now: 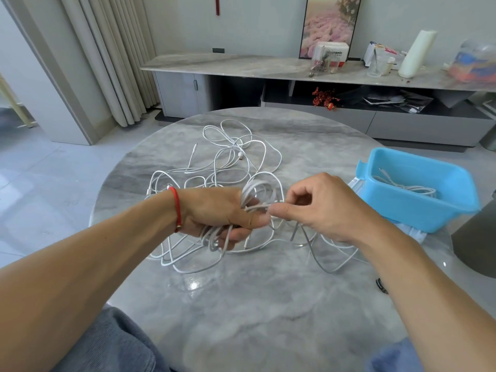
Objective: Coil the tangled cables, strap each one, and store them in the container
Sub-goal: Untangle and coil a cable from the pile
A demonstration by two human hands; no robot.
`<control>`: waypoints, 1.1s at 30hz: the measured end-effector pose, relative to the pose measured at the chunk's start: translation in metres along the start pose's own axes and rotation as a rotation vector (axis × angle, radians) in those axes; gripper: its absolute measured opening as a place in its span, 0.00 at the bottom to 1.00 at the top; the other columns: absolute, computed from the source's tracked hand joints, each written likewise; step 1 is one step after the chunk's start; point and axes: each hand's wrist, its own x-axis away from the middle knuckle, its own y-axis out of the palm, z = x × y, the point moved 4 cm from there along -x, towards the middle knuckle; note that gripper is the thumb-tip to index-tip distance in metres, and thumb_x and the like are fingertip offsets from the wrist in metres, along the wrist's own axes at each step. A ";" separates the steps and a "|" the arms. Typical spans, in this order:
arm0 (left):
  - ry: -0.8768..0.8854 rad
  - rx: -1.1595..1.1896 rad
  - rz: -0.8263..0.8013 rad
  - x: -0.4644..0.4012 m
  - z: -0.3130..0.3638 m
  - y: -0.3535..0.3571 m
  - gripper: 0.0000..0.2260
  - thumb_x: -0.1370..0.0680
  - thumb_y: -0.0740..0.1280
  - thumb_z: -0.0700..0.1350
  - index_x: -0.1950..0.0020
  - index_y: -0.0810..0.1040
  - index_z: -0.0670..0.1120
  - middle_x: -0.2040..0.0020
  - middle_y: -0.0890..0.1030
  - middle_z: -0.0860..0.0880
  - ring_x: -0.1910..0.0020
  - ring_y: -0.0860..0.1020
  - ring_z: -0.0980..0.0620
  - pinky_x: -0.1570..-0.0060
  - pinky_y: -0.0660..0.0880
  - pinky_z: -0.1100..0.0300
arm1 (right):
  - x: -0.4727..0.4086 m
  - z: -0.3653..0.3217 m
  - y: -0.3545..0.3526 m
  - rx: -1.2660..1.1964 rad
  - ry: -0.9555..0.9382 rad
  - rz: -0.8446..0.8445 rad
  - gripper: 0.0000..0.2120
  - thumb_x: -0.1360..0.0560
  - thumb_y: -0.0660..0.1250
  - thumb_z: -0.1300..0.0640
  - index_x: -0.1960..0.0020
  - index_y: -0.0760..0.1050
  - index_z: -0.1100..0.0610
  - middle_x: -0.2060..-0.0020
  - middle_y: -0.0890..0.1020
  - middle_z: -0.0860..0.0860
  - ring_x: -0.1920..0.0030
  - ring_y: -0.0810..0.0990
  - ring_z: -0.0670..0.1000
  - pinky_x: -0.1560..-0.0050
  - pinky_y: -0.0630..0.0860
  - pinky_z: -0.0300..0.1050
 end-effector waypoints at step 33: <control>0.305 -0.107 1.110 0.042 0.010 -0.087 0.15 0.18 0.63 0.54 0.60 0.73 0.46 0.71 0.75 0.51 0.78 0.70 0.57 0.78 0.69 0.61 | -0.007 0.010 0.000 -0.158 -0.086 0.077 0.10 0.18 0.68 0.50 0.57 0.84 0.47 0.64 0.85 0.41 0.58 0.83 0.42 0.50 0.74 0.42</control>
